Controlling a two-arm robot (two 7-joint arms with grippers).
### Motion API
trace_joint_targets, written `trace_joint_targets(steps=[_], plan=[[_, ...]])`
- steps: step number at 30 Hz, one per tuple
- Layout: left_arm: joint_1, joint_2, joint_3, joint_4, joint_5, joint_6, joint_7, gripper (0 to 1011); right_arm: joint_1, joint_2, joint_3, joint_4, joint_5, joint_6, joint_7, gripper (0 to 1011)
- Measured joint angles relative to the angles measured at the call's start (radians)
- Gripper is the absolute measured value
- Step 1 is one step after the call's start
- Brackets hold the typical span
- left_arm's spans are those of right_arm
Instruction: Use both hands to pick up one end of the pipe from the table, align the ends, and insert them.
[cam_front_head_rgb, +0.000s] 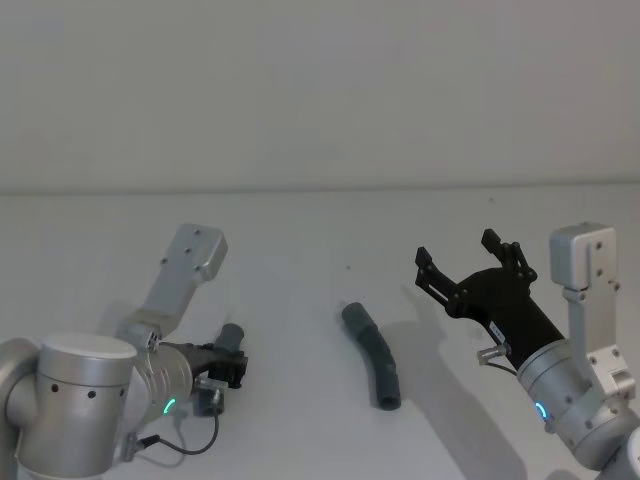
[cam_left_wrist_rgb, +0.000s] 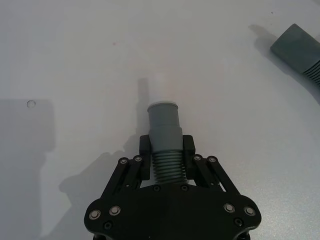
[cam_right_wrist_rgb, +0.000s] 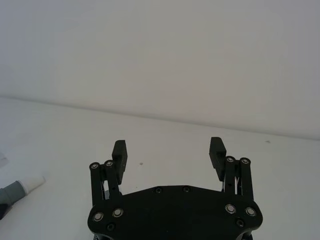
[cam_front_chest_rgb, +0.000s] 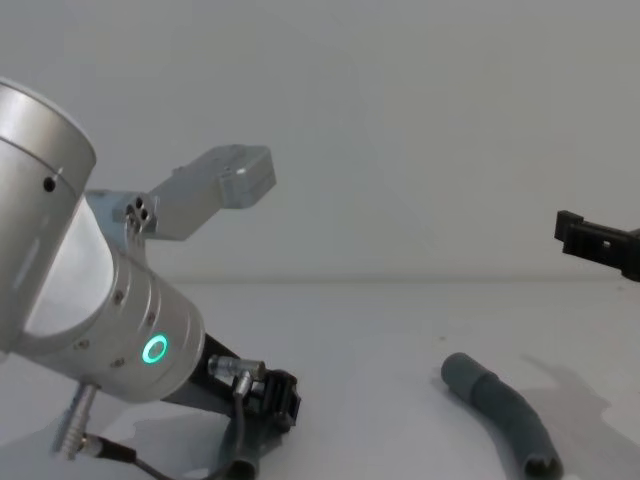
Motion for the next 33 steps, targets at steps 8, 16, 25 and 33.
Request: trace_joint_targets(steps=[8,16,25,33], plan=[[0.0,0.0,0.0,0.0,0.0,0.0,0.0,336,0.0,0.0,0.0,0.0,0.0,0.0,0.0,1000],[0.0,0.0,0.0,0.0,0.0,0.0,0.0,336,0.0,0.0,0.0,0.0,0.0,0.0,0.0,1000],[0.0,0.0,0.0,0.0,0.0,0.0,0.0,336,0.0,0.0,0.0,0.0,0.0,0.0,0.0,1000],[0.0,0.0,0.0,0.0,0.0,0.0,0.0,336,0.0,0.0,0.0,0.0,0.0,0.0,0.0,1000]])
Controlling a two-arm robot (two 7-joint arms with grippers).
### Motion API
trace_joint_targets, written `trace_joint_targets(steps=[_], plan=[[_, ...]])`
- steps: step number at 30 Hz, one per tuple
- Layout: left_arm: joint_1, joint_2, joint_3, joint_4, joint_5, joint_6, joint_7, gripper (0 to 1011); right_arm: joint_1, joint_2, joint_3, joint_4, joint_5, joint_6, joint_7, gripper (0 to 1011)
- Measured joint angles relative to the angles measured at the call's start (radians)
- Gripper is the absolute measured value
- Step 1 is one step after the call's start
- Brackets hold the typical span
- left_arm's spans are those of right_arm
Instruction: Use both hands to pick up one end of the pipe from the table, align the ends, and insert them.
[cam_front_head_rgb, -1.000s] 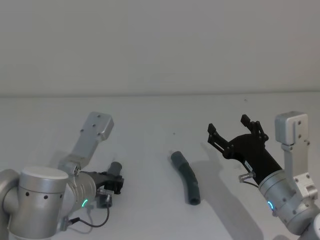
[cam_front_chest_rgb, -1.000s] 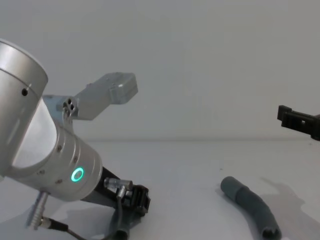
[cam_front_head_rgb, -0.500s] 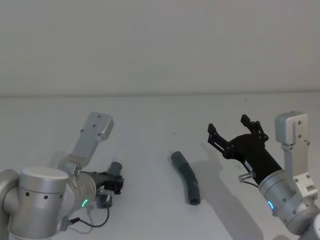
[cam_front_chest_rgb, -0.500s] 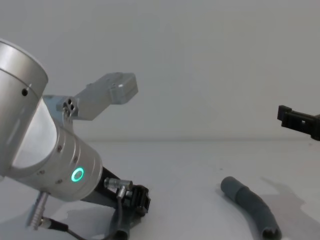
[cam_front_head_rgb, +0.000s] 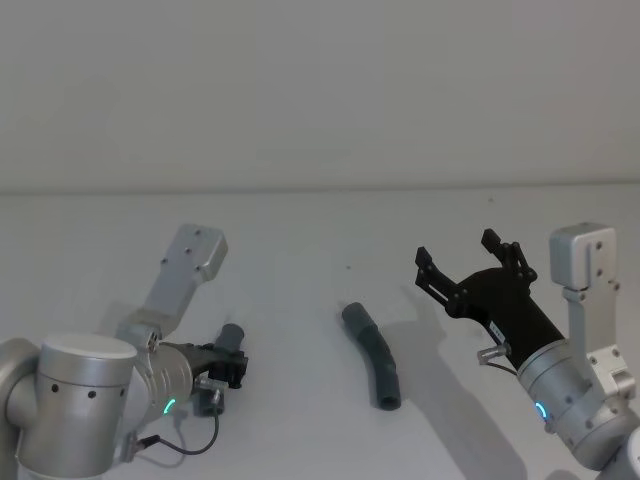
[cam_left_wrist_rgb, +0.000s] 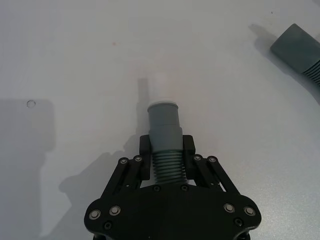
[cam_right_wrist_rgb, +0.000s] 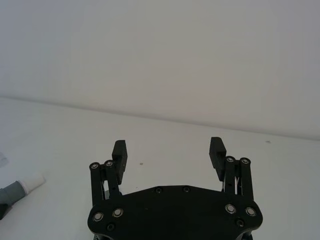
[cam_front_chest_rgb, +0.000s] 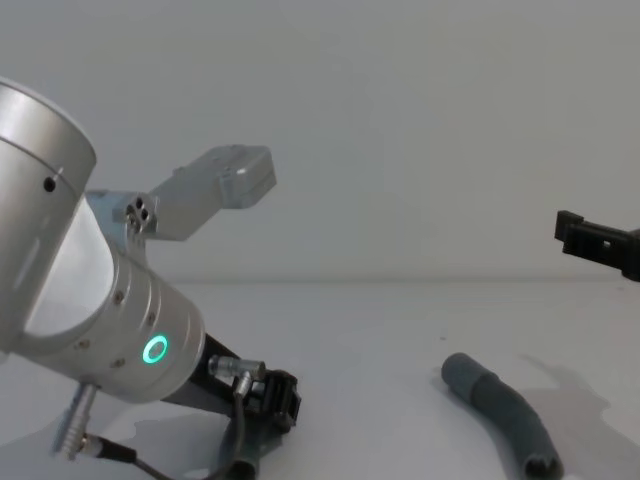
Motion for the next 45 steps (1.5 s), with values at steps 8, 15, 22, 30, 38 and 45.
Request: trace_joint_targets(steps=[8,15,22,30,38,45], plan=[[0.0,0.0,0.0,0.0,0.0,0.0,0.0,336,0.0,0.0,0.0,0.0,0.0,0.0,0.0,1000],[0.0,0.0,0.0,0.0,0.0,0.0,0.0,336,0.0,0.0,0.0,0.0,0.0,0.0,0.0,1000],[0.0,0.0,0.0,0.0,0.0,0.0,0.0,336,0.0,0.0,0.0,0.0,0.0,0.0,0.0,1000],[0.0,0.0,0.0,0.0,0.0,0.0,0.0,336,0.0,0.0,0.0,0.0,0.0,0.0,0.0,1000],[0.0,0.0,0.0,0.0,0.0,0.0,0.0,336,0.0,0.0,0.0,0.0,0.0,0.0,0.0,1000],[0.0,0.0,0.0,0.0,0.0,0.0,0.0,336,0.0,0.0,0.0,0.0,0.0,0.0,0.0,1000]])
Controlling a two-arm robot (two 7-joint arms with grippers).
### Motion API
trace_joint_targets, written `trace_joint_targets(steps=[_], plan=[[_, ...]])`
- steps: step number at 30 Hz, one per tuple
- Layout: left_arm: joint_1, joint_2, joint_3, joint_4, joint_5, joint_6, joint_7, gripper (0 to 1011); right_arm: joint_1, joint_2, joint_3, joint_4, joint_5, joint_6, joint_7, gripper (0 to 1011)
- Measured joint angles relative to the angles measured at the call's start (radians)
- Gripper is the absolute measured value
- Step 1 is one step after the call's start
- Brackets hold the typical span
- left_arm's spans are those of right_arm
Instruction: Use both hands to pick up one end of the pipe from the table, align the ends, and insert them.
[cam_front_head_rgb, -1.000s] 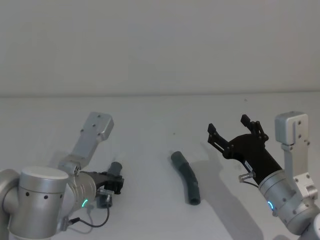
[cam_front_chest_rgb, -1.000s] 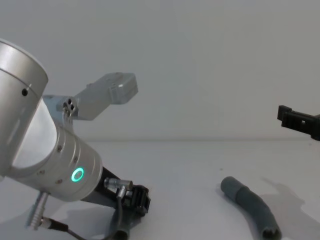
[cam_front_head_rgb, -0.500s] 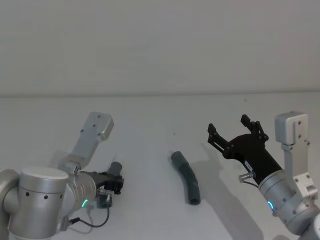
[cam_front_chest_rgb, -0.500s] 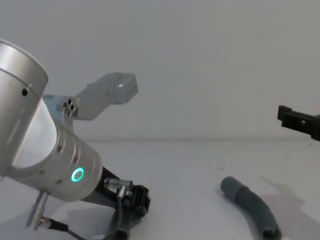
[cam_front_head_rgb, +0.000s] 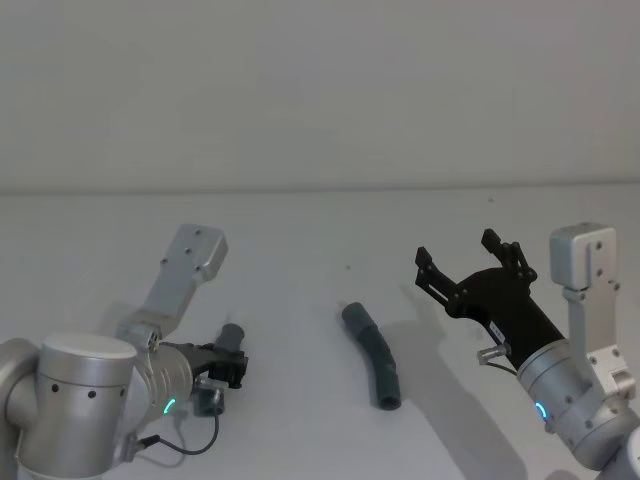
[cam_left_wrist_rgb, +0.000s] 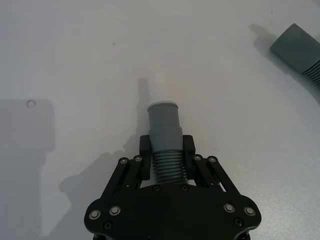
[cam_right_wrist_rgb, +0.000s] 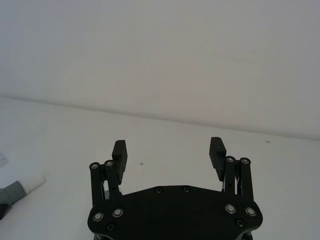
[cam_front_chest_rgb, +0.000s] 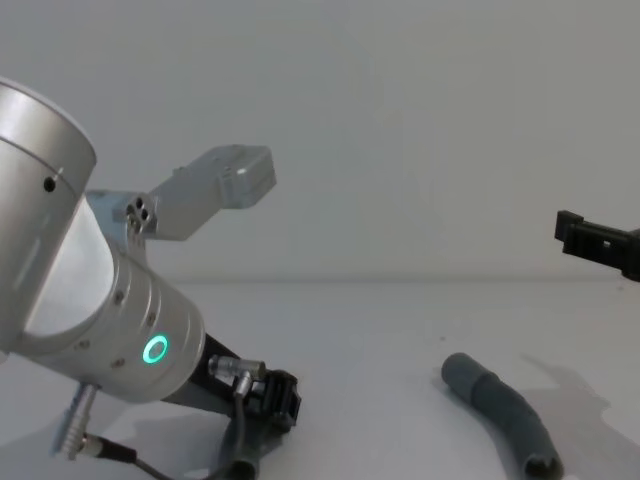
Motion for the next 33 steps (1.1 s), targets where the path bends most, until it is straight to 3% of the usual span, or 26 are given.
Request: trace_joint_targets(steps=[9,14,27,33], plan=[[-0.016,0.003,0.012,0.01,0.006,-0.002,-0.006,336,0.0,0.0,0.0,0.0,0.0,0.0,0.0,1000],[-0.067,0.019,0.042,0.038,0.017,-0.025,-0.036,336,0.0,0.0,0.0,0.0,0.0,0.0,0.0,1000],[-0.244,0.09,0.158,0.152,0.068,-0.146,-0.166,336,0.0,0.0,0.0,0.0,0.0,0.0,0.0,1000],[-0.325,0.127,0.218,0.206,0.101,-0.233,-0.243,336,0.0,0.0,0.0,0.0,0.0,0.0,0.0,1000]])
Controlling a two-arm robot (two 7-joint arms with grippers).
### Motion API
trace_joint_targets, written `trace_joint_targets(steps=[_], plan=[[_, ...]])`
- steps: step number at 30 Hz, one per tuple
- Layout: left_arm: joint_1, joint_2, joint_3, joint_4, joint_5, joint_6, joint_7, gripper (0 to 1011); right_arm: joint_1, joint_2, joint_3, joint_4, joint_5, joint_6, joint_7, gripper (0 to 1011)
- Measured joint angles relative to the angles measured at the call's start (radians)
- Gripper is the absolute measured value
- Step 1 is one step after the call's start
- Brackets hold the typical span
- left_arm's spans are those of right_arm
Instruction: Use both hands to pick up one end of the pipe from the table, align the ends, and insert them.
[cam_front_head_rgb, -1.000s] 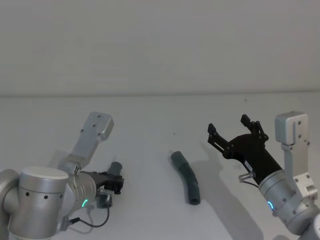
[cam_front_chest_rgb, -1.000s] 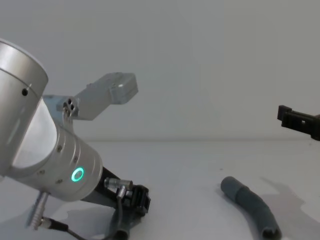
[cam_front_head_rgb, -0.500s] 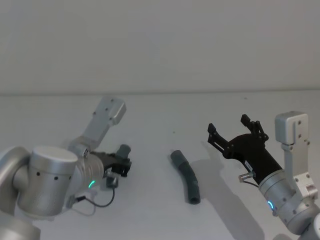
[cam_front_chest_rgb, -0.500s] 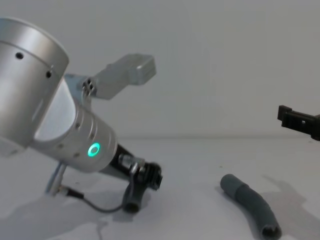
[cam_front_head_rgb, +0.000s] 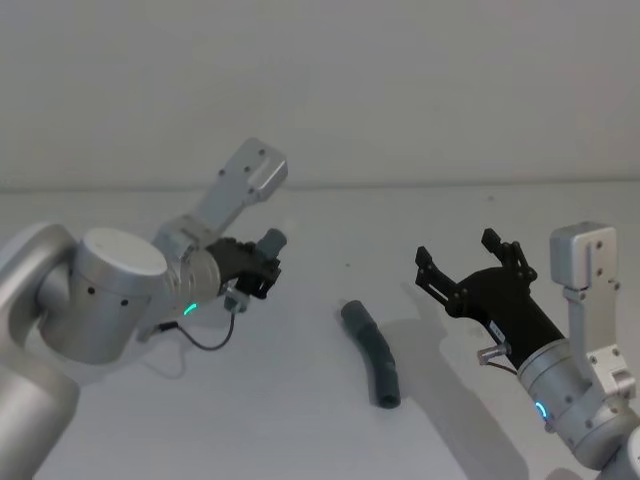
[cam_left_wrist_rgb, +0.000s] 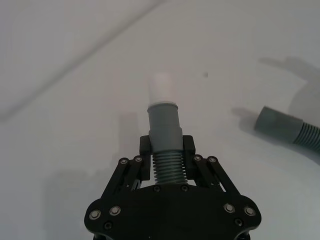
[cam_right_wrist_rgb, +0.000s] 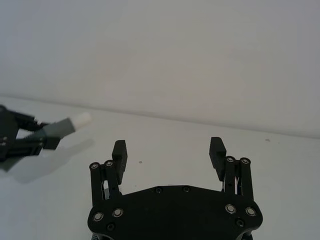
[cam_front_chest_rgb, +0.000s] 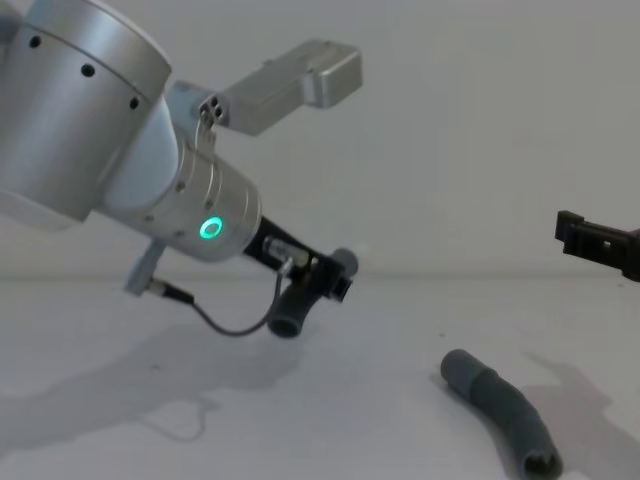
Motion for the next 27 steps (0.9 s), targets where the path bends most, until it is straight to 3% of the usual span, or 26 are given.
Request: trace_joint_targets(steps=[7,11,16,17,26,27], plan=[[-0.081,0.041,0.062,0.06,0.039,-0.118,-0.079,336,0.0,0.0,0.0,0.0,0.0,0.0,0.0,1000],[-0.121,0.064,0.093,0.099,0.066,-0.218,-0.12,336,0.0,0.0,0.0,0.0,0.0,0.0,0.0,1000],[-0.153,0.086,0.12,0.139,0.095,-0.335,-0.149,336,0.0,0.0,0.0,0.0,0.0,0.0,0.0,1000],[-0.153,0.086,0.12,0.139,0.095,-0.335,-0.149,336,0.0,0.0,0.0,0.0,0.0,0.0,0.0,1000],[-0.191,0.119,0.161,0.21,0.158,-0.571,-0.178,336,0.0,0.0,0.0,0.0,0.0,0.0,0.0,1000],[-0.191,0.119,0.161,0.21,0.158,-0.571,-0.178,336,0.0,0.0,0.0,0.0,0.0,0.0,0.0,1000]])
